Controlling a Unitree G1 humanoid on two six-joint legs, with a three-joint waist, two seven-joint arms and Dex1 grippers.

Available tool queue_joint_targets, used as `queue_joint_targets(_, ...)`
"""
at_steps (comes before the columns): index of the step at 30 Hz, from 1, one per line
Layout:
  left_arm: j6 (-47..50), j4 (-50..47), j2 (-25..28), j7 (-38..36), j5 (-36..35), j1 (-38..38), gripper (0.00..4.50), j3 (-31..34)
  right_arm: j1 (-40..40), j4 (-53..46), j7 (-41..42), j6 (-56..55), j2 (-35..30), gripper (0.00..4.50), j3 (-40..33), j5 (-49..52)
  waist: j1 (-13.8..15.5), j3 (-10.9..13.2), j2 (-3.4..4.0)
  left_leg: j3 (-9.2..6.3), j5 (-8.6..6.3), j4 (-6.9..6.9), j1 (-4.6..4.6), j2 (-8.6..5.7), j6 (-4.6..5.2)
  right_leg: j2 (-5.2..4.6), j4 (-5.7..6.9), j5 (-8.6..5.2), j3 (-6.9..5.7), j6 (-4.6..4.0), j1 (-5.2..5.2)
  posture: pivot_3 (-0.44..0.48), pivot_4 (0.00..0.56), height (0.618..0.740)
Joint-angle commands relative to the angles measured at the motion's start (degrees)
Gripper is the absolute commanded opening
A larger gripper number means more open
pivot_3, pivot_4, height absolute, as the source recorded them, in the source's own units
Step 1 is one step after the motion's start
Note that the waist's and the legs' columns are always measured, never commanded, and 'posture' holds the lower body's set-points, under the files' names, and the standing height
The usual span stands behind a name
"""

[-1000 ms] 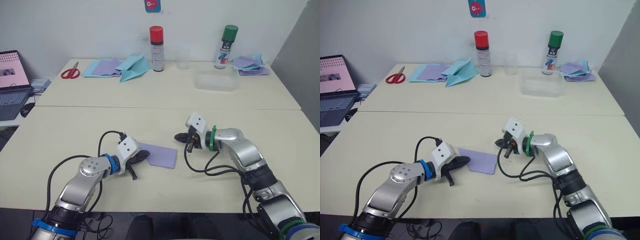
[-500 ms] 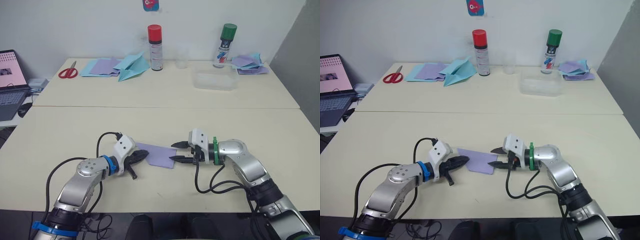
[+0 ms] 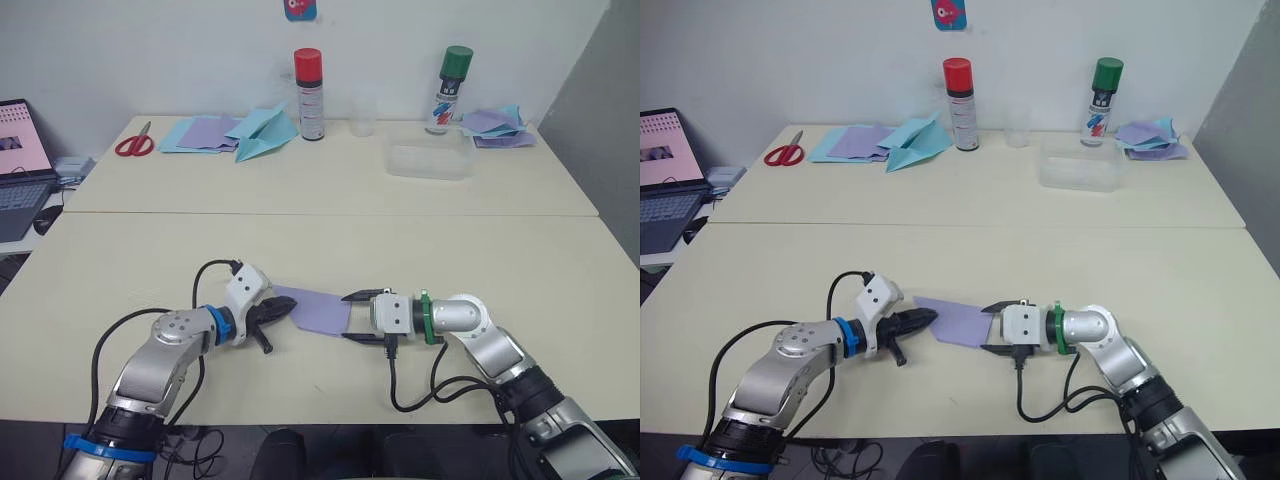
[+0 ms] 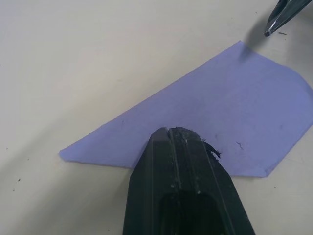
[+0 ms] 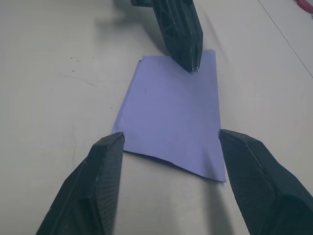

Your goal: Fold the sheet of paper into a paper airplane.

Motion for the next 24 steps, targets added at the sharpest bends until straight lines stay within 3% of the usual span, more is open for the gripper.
queue_joint_targets(1, 1.7, 2.5, 0.5, 0.5, 1.3, 0.3, 0.0, -0.5, -0.4, -0.8, 0.0, -1.8, 0.1, 3.17, 0.2, -0.1, 0.0, 0.0, 0.0, 0.0, 0.0, 0.0, 0.0, 0.0, 0.0, 0.0, 0.0, 0.0, 0.0, 0.0, 0.0, 0.0, 0.15, 0.74)
queue_joint_targets(24, 1.5, 2.5, 0.8, 0.4, 1.6, 0.6, 0.0, -0.5, 0.7, -2.5, 1.5, -2.5, 1.4, 3.17, -1.1, 3.7, 0.0, 0.0, 0.0, 0.01, 0.0, 0.01, 0.03, 0.0, 0.0, 0.0, 0.07, 0.0, 0.02, 0.0, 0.02, 0.0, 0.15, 0.74)
